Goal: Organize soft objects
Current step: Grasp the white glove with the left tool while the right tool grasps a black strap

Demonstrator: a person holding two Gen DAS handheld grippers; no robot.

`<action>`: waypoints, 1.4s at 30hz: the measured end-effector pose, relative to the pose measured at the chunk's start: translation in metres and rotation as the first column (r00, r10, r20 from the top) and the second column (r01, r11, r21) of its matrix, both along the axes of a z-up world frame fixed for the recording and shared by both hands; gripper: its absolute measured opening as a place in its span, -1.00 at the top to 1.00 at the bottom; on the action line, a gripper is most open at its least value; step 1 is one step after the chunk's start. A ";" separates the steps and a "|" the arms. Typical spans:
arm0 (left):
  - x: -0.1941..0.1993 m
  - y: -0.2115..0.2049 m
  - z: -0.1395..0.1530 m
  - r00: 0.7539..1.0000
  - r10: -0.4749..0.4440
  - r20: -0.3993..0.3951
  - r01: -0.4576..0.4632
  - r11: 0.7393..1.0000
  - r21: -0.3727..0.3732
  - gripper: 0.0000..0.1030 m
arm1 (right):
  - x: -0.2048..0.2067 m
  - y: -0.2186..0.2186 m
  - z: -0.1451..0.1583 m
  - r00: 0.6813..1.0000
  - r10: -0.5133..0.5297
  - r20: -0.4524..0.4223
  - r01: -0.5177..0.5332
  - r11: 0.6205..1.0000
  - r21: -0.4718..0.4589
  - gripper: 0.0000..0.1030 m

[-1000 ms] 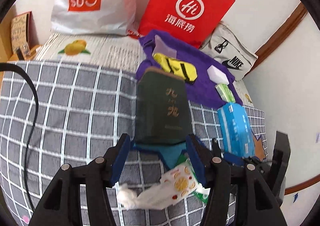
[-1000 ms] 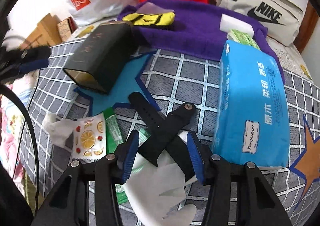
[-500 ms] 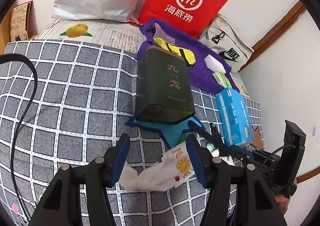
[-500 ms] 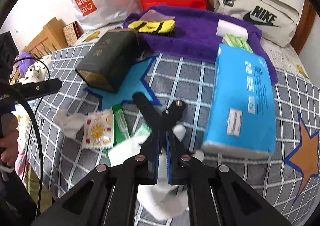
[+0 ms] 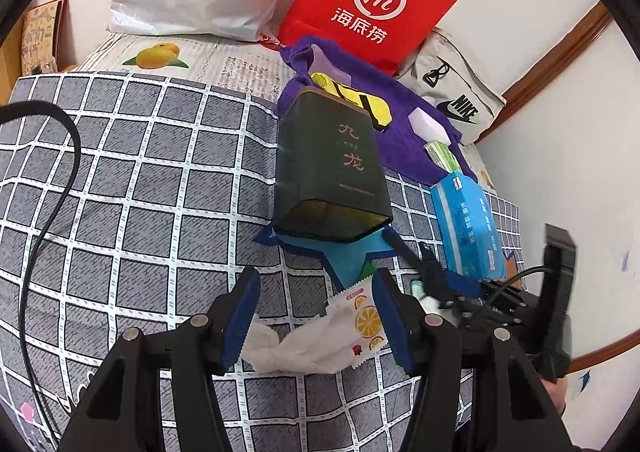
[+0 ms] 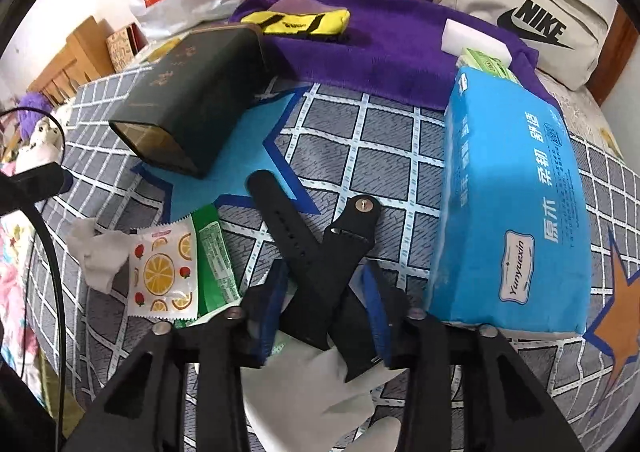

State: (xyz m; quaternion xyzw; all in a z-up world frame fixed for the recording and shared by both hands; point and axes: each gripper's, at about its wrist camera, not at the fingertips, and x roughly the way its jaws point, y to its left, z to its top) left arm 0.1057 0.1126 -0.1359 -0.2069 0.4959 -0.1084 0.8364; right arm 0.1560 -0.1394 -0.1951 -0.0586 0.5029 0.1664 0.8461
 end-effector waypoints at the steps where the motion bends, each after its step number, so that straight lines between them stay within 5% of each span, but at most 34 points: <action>1: 0.000 0.000 0.000 1.000 -0.002 -0.001 0.002 1.000 0.004 -0.09 | -0.001 -0.002 0.003 1.000 0.000 0.006 0.000 1.000 0.005 0.38; 20: -0.008 -0.011 -0.015 0.999 -0.041 -0.034 0.043 0.998 0.036 -0.10 | -0.024 -0.035 0.022 1.000 0.002 0.021 -0.005 0.985 0.173 0.59; 22: -0.011 -0.013 -0.015 0.998 -0.058 -0.019 0.059 0.997 0.044 -0.32 | -0.024 -0.035 0.030 0.999 0.001 0.043 -0.009 0.985 0.173 0.59; 24: -0.013 -0.019 -0.015 0.997 -0.077 0.001 0.077 0.994 0.075 -0.56 | -0.024 -0.034 0.037 0.998 0.003 0.064 -0.014 0.985 0.173 0.60; 32: -0.010 -0.042 -0.046 0.992 -0.115 -0.060 0.128 0.942 0.311 -0.53 | -0.022 -0.036 0.048 0.995 0.009 0.095 -0.026 0.984 0.174 0.60; 34: -0.011 -0.044 -0.045 0.992 -0.122 -0.044 0.130 0.931 0.343 -0.35 | -0.023 -0.037 0.047 0.996 0.011 0.089 -0.026 0.985 0.169 0.60; 36: -0.011 -0.040 -0.043 0.993 -0.112 -0.030 0.116 0.934 0.338 0.14 | -0.026 -0.038 0.047 0.996 0.009 0.091 -0.024 0.986 0.165 0.60; 38: -0.010 -0.034 -0.042 0.994 -0.107 -0.027 0.110 0.941 0.319 0.41 | -0.029 -0.040 0.048 0.996 0.007 0.092 -0.022 0.986 0.167 0.60; 42: -0.013 -0.020 -0.035 0.996 -0.084 -0.014 0.085 0.965 0.250 0.56 | -0.036 -0.044 0.053 0.995 0.003 0.103 -0.021 0.984 0.176 0.60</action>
